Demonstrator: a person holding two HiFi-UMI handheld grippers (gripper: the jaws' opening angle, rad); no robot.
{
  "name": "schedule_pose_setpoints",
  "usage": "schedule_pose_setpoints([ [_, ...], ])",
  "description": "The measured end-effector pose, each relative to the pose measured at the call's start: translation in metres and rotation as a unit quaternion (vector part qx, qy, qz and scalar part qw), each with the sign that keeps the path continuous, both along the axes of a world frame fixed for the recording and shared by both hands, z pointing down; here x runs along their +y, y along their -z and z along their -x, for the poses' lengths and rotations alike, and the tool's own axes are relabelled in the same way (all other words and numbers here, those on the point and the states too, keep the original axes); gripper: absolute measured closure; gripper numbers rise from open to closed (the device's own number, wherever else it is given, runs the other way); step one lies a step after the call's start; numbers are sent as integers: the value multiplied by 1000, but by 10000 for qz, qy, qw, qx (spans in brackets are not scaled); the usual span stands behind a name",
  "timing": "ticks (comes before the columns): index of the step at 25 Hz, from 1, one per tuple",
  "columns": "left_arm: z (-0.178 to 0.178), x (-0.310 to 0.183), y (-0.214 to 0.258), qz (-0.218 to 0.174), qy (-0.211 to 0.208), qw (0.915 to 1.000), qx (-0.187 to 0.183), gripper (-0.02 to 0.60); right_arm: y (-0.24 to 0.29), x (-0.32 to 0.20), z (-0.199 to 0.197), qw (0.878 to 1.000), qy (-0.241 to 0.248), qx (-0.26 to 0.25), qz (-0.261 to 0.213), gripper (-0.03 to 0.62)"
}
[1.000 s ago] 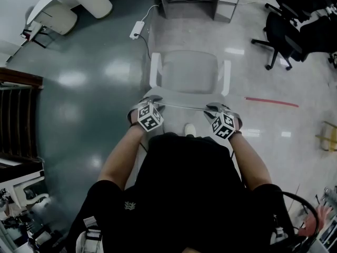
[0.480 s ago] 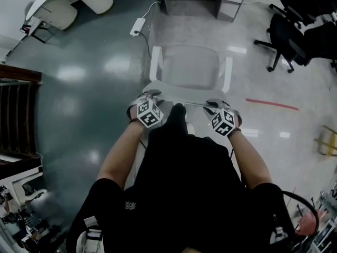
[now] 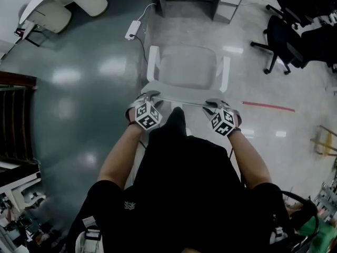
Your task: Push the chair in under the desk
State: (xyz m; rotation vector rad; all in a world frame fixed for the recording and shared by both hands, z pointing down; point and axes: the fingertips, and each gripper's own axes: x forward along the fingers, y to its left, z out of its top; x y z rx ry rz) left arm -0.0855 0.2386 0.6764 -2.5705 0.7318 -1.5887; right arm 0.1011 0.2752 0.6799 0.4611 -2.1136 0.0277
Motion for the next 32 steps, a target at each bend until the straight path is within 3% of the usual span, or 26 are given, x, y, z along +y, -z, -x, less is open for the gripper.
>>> schedule_pose_setpoints([
  [19, -33, -83, -3, 351, -634, 9973, 109, 440, -3, -96, -34, 9988, -326, 362, 59, 470],
  [32, -41, -152, -4, 523, -677, 9963, 125, 443, -4, -171, -43, 9970, -535, 554, 46, 464],
])
